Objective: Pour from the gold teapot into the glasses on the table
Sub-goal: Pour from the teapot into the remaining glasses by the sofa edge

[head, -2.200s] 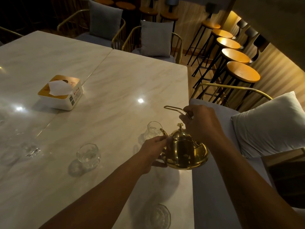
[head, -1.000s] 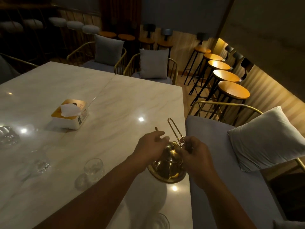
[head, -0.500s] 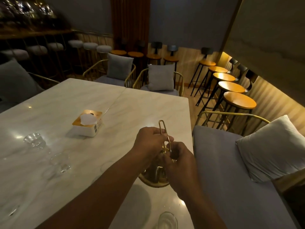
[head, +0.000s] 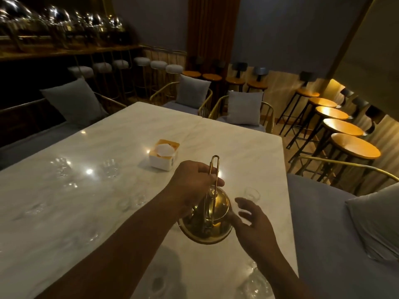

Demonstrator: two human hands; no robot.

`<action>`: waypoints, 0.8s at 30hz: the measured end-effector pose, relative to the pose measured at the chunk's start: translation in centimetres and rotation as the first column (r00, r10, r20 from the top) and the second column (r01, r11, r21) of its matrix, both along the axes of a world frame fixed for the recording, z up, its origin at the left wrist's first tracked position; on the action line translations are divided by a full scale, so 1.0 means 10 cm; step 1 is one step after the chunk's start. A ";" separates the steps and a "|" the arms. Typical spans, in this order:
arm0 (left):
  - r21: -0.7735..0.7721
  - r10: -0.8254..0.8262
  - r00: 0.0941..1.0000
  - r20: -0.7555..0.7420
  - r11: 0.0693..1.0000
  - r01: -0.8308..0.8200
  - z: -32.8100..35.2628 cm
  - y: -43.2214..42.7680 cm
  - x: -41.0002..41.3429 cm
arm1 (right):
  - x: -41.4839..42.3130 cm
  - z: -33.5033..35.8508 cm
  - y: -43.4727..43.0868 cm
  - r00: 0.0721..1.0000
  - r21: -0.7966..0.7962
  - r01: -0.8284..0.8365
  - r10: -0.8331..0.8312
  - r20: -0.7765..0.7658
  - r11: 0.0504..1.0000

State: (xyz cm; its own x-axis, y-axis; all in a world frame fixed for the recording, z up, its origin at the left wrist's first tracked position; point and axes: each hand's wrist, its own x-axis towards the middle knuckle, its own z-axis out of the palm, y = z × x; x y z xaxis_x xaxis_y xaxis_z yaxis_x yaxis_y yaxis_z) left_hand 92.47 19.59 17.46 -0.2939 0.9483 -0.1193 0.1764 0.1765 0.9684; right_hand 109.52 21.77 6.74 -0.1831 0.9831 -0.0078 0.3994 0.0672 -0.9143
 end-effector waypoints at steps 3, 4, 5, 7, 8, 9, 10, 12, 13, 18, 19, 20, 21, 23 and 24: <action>-0.003 0.003 1.000 0.007 1.000 -0.003 0.05 -0.32 -0.47 | -0.42 -0.07 -0.26 0.994 -0.152 -0.063 0.048 -0.100 0.986; -0.002 0.003 1.000 0.010 1.000 -0.003 0.05 -0.43 -0.63 | -0.57 -0.10 -0.36 0.988 -0.193 -0.087 0.059 -0.145 0.977; -0.003 0.001 1.000 0.012 1.000 -0.001 0.05 -0.55 -0.80 | -0.73 -0.13 -0.47 0.981 -0.226 -0.109 0.069 -0.179 0.968; -0.014 -0.008 1.000 0.013 1.000 0.008 0.04 -0.80 -1.14 | -1.07 -0.19 -0.72 0.972 -0.274 -0.141 0.081 -0.220 0.951; -0.023 -0.013 1.000 0.012 1.000 0.013 0.02 -0.93 -1.31 | -1.24 -0.22 -0.85 0.968 -0.289 -0.160 0.093 -0.232 0.944; -0.030 -0.019 1.000 0.011 0.999 0.020 0.00 -1.06 -1.47 | -1.41 -0.26 -0.98 0.965 -0.301 -0.179 0.108 -0.237 0.937; -0.036 -0.027 1.000 0.009 0.999 0.027 -0.02 -1.18 -1.64 | -1.59 -0.29 -1.11 0.963 -0.308 -0.195 0.123 -0.238 0.931; -0.045 -0.042 0.999 -0.011 0.998 0.042 -0.08 -1.43 -1.95 | -1.93 -0.33 -1.37 0.960 -0.311 -0.219 0.147 -0.238 0.925; -0.050 -0.046 0.999 -0.029 0.998 0.045 -0.11 -1.55 -2.11 | -2.10 -0.35 -1.49 0.958 -0.309 -0.232 0.161 -0.238 0.922; -0.089 -0.025 0.996 -0.087 0.996 0.017 -0.16 -2.01 -2.82 | -2.90 -0.42 -1.99 0.953 -0.263 -0.285 0.242 -0.183 0.922; -0.098 -0.012 0.996 -0.093 0.995 0.003 -0.16 -2.08 -2.96 | -3.05 -0.42 -2.05 0.952 -0.253 -0.291 0.252 -0.174 0.923; -0.103 0.001 0.995 -0.097 0.995 -0.011 -0.16 -2.13 -3.10 | -3.20 -0.43 -2.10 0.949 -0.247 -0.300 0.262 -0.175 0.921; -0.104 0.015 0.995 -0.101 0.994 -0.026 -0.15 -2.18 -3.23 | -3.34 -0.43 -2.14 0.944 -0.235 -0.317 0.281 -0.175 0.919; -0.101 0.048 0.993 -0.108 0.993 -0.059 -0.15 -2.25 -3.50 | -3.62 -0.45 -2.18 0.935 -0.213 -0.347 0.319 -0.155 0.913; -0.101 0.064 0.991 -0.115 0.992 -0.076 -0.15 -2.28 -3.63 | -3.77 -0.46 -2.19 0.934 -0.205 -0.353 0.330 -0.138 0.913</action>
State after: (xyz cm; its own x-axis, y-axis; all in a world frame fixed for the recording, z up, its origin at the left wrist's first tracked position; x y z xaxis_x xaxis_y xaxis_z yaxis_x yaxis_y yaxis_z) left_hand 56.14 -3.17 15.95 -0.3765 0.9088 -0.1800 0.2653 0.2919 0.9189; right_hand 71.83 -0.09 2.10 -0.5180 0.8354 -0.1835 0.2959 -0.0262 -0.9549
